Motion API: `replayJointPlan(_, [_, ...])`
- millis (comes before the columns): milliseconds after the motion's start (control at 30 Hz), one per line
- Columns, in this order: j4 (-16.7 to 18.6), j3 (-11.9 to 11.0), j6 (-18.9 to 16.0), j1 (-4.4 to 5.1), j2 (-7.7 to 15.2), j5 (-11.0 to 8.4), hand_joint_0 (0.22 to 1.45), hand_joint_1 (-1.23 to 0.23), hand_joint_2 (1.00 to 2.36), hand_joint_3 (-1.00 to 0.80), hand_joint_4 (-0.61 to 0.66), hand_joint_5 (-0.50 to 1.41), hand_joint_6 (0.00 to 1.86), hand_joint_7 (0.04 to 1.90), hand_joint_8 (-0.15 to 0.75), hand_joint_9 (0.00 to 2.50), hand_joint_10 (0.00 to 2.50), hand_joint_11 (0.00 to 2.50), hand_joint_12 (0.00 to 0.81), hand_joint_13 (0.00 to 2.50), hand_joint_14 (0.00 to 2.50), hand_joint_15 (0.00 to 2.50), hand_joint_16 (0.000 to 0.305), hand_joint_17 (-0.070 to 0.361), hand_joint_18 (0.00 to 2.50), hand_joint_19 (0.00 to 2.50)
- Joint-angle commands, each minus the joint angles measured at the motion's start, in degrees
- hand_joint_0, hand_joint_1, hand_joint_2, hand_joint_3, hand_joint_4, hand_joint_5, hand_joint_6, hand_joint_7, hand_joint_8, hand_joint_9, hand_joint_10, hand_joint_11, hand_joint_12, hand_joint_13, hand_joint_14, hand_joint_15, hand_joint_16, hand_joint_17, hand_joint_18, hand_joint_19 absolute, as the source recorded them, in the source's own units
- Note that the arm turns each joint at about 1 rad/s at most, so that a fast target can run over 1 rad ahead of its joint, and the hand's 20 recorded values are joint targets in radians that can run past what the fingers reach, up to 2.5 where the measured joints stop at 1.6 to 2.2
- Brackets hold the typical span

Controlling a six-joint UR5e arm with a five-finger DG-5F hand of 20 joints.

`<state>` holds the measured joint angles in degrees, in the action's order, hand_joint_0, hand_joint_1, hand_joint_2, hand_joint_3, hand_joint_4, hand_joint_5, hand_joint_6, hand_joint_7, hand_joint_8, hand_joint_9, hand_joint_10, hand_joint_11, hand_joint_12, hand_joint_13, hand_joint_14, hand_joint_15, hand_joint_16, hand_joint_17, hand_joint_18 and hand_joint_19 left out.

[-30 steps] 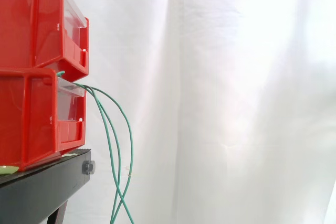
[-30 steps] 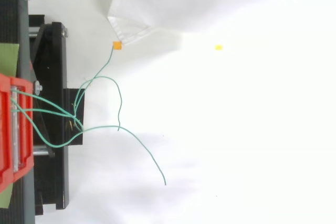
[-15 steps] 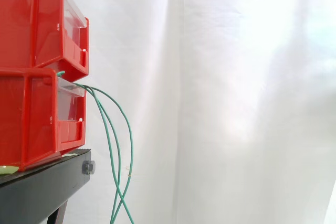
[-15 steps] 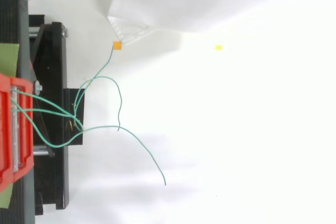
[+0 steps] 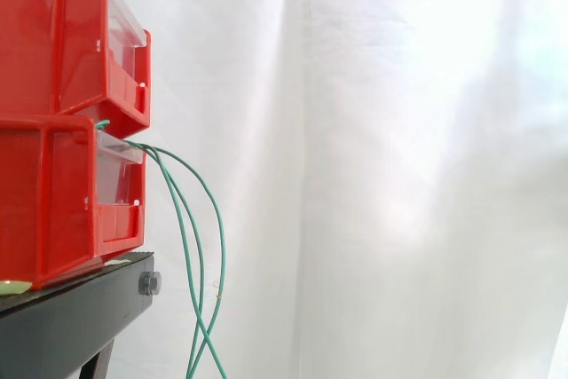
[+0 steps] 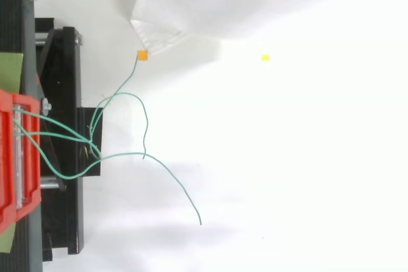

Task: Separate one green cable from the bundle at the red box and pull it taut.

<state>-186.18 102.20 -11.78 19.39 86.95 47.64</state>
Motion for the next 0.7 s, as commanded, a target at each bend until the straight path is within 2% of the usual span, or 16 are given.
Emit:
replayJointPlan(0, [-0.06, 0.01, 0.0, -0.06, -0.02, 0.0, 0.5, -0.61, 1.0, -0.5, 0.2, -0.19, 0.5, 0.84, 0.304, 0.78, 0.02, 0.76, 0.356, 0.61, 0.02, 0.67, 0.057, 0.127, 0.6, 0.83])
replayJointPlan(400, [0.03, 0.01, 0.0, -0.06, -0.02, 0.0, 0.5, -0.62, 1.0, -0.5, 0.15, -0.2, 0.5, 0.79, 0.271, 0.81, 0.02, 0.65, 0.323, 0.71, 0.02, 0.6, 0.053, 0.12, 0.67, 0.82])
replayJointPlan(567, [-0.06, -0.07, 0.0, 0.03, -0.02, 0.0, 0.53, -0.64, 1.0, -0.5, 0.13, -0.2, 0.5, 0.76, 0.285, 0.92, 0.02, 0.58, 0.394, 1.03, 0.01, 0.58, 0.044, 0.099, 0.58, 0.8])
replayJointPlan(633, [0.03, 0.01, 0.0, -0.06, -0.02, 0.0, 0.56, -0.65, 1.0, -0.5, 0.1, -0.2, 0.5, 0.75, 0.216, 0.87, 0.01, 0.56, 0.422, 1.1, 0.02, 0.62, 0.041, 0.092, 0.59, 0.81])
replayJointPlan(667, [0.03, 0.01, 0.0, 0.03, -0.02, 0.0, 0.56, -0.65, 1.0, -0.5, 0.1, -0.2, 0.5, 0.75, 0.214, 0.87, 0.01, 0.54, 0.422, 1.1, 0.02, 0.62, 0.041, 0.092, 0.59, 0.8])
